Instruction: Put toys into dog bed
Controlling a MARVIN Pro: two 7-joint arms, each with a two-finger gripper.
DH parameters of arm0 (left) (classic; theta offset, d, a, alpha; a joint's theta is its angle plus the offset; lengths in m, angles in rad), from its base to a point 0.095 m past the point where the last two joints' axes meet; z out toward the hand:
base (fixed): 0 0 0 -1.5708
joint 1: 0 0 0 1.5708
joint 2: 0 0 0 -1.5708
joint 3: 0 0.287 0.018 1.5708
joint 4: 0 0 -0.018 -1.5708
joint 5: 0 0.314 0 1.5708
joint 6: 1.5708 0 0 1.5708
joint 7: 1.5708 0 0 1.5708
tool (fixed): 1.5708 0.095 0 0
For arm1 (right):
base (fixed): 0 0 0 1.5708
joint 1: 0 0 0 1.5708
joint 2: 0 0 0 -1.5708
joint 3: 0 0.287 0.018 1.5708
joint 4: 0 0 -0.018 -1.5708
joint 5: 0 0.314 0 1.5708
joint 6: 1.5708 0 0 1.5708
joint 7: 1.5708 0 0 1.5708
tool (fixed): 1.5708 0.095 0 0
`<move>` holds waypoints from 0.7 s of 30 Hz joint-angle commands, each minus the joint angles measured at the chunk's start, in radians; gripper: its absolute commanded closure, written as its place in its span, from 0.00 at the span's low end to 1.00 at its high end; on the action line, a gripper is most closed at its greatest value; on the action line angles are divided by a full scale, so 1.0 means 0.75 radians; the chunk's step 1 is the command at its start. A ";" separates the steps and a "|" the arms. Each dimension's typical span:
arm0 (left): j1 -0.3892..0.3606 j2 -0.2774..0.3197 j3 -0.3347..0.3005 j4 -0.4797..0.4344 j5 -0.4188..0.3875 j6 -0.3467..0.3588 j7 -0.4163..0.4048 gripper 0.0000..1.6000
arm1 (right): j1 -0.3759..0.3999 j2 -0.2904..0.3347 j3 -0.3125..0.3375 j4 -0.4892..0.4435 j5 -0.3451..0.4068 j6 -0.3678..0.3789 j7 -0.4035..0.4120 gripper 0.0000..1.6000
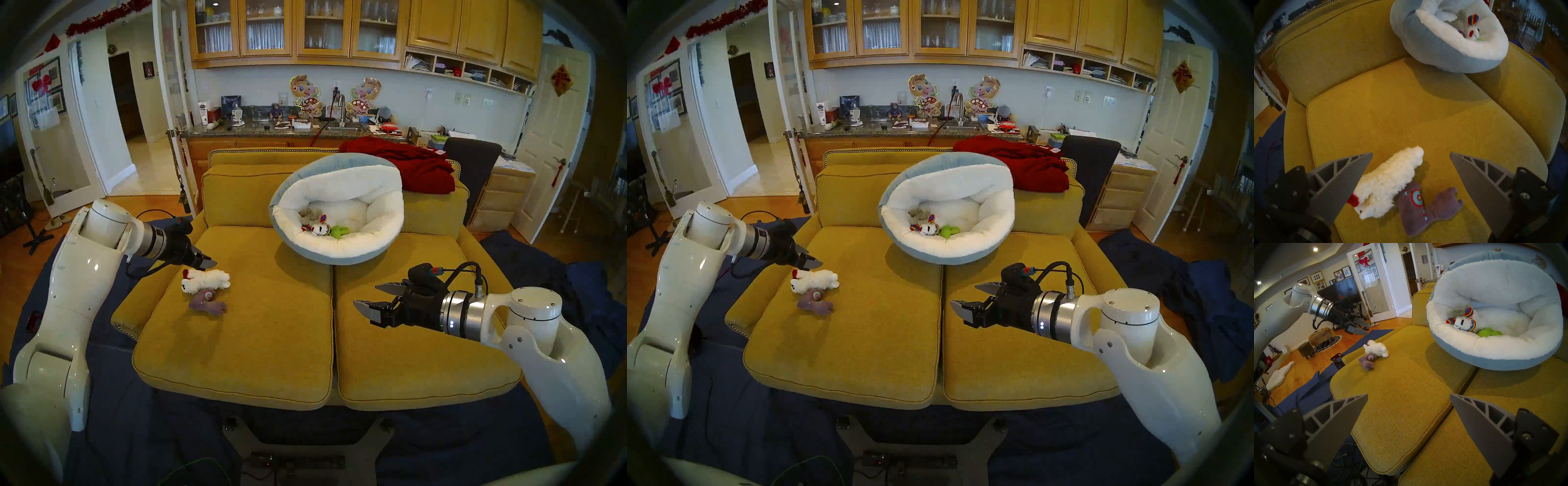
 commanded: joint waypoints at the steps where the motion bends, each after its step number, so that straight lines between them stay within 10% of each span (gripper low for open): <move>1: 0.104 0.064 -0.020 -0.149 -0.058 0.003 -0.116 0.00 | 0.024 0.002 0.017 -0.026 0.001 -0.010 0.002 0.00; 21: 0.372 0.215 -0.144 -0.499 -0.247 0.048 -0.088 0.00 | 0.031 0.003 0.024 -0.038 0.001 -0.013 0.002 0.00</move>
